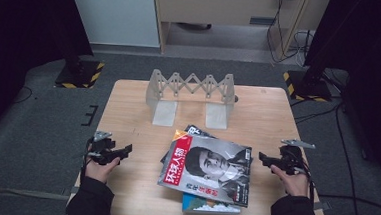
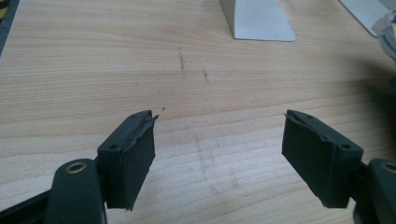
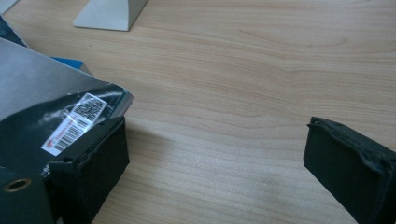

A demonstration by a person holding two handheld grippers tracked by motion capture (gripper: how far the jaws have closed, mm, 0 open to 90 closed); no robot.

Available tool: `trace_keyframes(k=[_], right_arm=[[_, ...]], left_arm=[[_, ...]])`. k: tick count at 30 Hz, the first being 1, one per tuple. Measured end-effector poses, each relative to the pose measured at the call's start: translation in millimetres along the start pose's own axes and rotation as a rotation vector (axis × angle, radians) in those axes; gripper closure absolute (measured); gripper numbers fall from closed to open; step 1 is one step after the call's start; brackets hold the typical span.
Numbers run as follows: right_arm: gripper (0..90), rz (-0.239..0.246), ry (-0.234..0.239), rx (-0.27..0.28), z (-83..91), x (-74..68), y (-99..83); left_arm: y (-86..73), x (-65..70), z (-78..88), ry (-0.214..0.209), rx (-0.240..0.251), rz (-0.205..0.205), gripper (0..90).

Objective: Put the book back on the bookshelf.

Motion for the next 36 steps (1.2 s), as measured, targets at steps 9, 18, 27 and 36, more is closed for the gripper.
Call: trace_keyframes(k=[9,18,27,36], right_arm=[[7.5,-0.018,-0.002,0.025,9.5,1.8,4.2],[8.4,0.017,0.024,0.077,21.6,-15.3,21.5],[9.5,0.051,0.057,0.098,29.2,-32.9,31.3],[10.7,0.060,0.087,0.114,34.2,-45.9,37.3]], left_arm=[[1.1,9.5,7.7,-0.026,0.018,-0.001,26.1],[1.2,33.9,19.9,-0.091,0.042,-0.024,28.5],[-5.4,54.7,26.3,-0.142,0.033,-0.040,30.0],[-13.5,72.1,28.7,-0.178,0.013,-0.069,30.4]])
Point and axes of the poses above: each handheld gripper's, and its own axes: z roughly backward along the jaws, y roughly out of its top, x roughly to its right, the point moved 5 cm from there along -z, roughly forward along the jaws, and after that the axes turned 12 degrees about z, right-handed, at the moved point
